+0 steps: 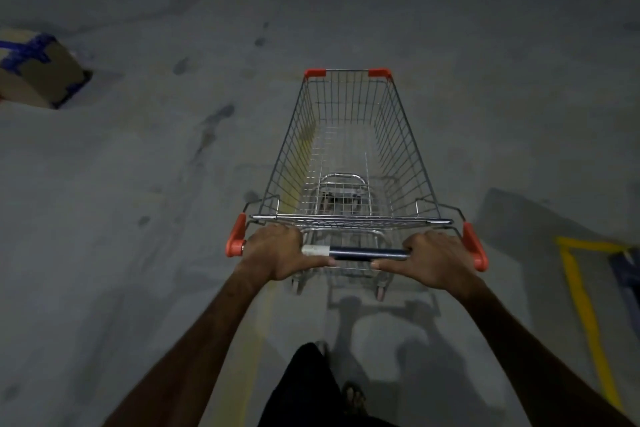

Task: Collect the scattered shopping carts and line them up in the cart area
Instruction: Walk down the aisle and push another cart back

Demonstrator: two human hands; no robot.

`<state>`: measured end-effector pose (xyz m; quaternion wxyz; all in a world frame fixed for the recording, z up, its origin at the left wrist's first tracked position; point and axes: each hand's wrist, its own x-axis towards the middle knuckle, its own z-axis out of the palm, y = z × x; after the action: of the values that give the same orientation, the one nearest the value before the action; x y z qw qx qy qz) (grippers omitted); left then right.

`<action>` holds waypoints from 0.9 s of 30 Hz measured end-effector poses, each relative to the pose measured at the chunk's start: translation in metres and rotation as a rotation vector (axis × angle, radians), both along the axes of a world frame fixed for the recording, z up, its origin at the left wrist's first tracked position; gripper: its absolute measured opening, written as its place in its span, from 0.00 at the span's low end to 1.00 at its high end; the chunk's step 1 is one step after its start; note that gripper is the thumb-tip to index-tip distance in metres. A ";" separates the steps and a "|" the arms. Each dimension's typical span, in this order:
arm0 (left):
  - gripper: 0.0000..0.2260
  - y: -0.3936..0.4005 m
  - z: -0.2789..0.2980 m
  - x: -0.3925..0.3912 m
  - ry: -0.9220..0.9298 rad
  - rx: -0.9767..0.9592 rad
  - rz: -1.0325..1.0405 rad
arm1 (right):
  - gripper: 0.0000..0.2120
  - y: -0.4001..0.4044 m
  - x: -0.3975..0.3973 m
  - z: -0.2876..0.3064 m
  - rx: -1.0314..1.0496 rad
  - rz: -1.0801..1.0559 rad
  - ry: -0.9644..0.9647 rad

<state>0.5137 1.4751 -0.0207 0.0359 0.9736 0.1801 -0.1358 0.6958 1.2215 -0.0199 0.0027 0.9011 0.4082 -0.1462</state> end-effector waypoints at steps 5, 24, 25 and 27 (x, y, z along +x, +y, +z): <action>0.49 0.070 -0.009 0.112 -0.014 0.022 -0.037 | 0.47 0.066 0.107 -0.004 -0.004 -0.020 -0.003; 0.48 0.314 -0.014 0.547 -0.040 -0.029 -0.052 | 0.46 0.303 0.534 -0.014 -0.057 -0.104 0.041; 0.47 0.327 -0.014 0.571 -0.044 -0.018 -0.049 | 0.45 0.316 0.558 -0.015 -0.053 -0.107 0.041; 0.45 0.354 -0.013 0.622 -0.037 0.019 -0.050 | 0.45 0.344 0.609 -0.017 -0.044 -0.117 0.058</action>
<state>1.1361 1.8292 -0.0340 0.0266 0.9804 0.1563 -0.1172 1.3048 1.5651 -0.0365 0.0023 0.9185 0.3516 -0.1810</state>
